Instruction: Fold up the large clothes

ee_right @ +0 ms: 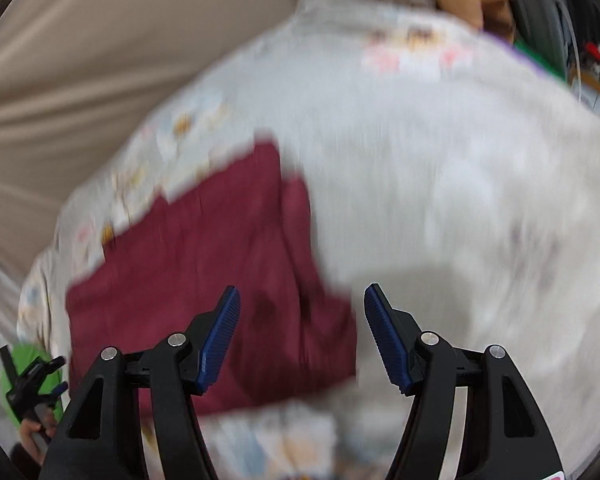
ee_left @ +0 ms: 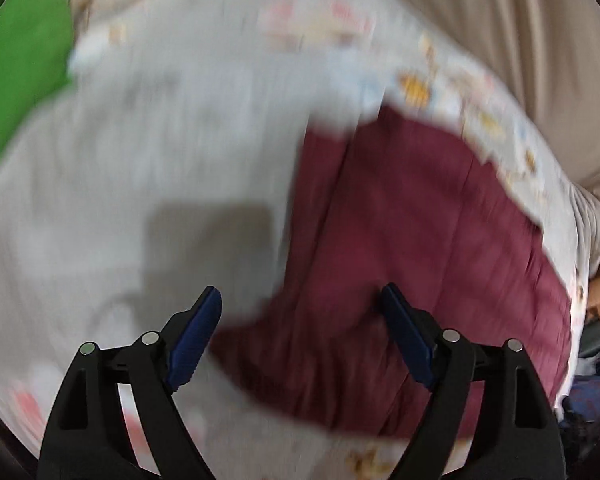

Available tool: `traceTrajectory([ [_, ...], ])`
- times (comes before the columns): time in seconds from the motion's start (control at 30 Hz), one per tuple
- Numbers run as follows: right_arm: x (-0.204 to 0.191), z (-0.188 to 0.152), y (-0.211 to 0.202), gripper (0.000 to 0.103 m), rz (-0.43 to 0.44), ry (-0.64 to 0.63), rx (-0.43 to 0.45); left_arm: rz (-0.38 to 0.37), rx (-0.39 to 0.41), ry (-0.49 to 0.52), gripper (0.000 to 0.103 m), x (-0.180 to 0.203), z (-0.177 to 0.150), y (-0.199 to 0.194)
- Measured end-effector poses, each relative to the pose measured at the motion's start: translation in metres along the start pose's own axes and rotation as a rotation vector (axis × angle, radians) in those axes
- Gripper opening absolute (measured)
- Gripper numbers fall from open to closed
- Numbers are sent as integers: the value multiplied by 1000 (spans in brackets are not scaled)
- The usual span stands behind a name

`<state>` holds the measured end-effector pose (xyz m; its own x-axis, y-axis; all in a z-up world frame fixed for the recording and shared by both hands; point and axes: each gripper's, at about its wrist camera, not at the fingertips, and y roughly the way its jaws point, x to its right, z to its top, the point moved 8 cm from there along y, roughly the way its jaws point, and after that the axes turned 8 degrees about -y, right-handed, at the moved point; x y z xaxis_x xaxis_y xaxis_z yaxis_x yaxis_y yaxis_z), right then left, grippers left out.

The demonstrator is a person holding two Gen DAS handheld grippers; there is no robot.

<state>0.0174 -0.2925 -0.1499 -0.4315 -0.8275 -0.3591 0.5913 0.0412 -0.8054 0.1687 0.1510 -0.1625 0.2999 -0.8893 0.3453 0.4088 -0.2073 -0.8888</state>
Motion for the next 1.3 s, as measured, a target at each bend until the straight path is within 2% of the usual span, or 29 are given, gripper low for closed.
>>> traceTrajectory([
  [0.03, -3, -9, 7, 65, 7, 5, -27, -26, -33, -48, 84, -8, -12, 6],
  [0.1, -7, -16, 16, 66, -5, 5, -45, -59, -41, -96, 81, -13, -21, 9],
  [0.13, -9, -16, 19, 62, -12, 3, -48, -71, -30, -88, 62, -11, -22, 7],
  [0.17, -10, -15, 20, 43, 3, 18, -51, -84, -33, -70, 51, -8, -22, 6],
  [0.2, -11, -13, 19, 20, 24, 34, -51, -96, -45, -49, 30, -4, -24, 4],
  [0.23, -11, -9, 16, 13, 39, 49, -47, -98, -47, -30, 18, 0, -24, -1],
  [0.3, -10, -4, 1, 7, 67, 59, -24, -97, -40, 7, 13, 4, -27, -14],
  [0.43, -9, -19, -34, 6, 72, 13, -29, -86, -62, 62, 11, -4, -49, -43],
  [0.6, 10, -88, -62, 7, 24, -34, -145, -25, -141, 94, 12, -45, -104, -65],
  [0.67, 22, -121, -61, 9, -14, -77, -214, 15, -184, 99, 14, -66, -130, -65],
  [0.73, 27, -133, -61, 16, -45, -96, -233, 39, -192, 90, 23, -78, -141, -65],
  [0.8, 28, -126, -71, 21, -66, -90, -217, 52, -158, 63, 24, -80, -135, -77],
  [0.9, 28, -88, -97, 23, -112, -75, -89, 16, 20, 55, 22, -64, -97, -119],
  [0.97, 24, -55, -110, 26, -94, -46, 15, -42, 125, 74, 22, -38, -64, -144],
  [1.03, 9, -34, -105, 20, -42, -43, 43, -94, 174, 125, 23, -4, -44, -149],
  [1.07, -6, -22, -95, 10, -10, -61, 41, -110, 178, 156, 24, 14, -38, -141],
  [1.1, -17, -15, -86, 8, 6, -80, 33, -107, 173, 190, 24, 22, -41, -135],
  [1.17, -51, -8, -64, 4, 48, -161, 6, -57, 130, 270, 24, 43, -46, -101],
  [1.23, -92, -17, -38, 4, 78, -273, -39, -42, 74, 302, 24, 55, -58, -66],
  [1.3, -118, -33, -13, 3, 112, -346, -98, -23, 76, 308, 24, 56, -63, -47],
])
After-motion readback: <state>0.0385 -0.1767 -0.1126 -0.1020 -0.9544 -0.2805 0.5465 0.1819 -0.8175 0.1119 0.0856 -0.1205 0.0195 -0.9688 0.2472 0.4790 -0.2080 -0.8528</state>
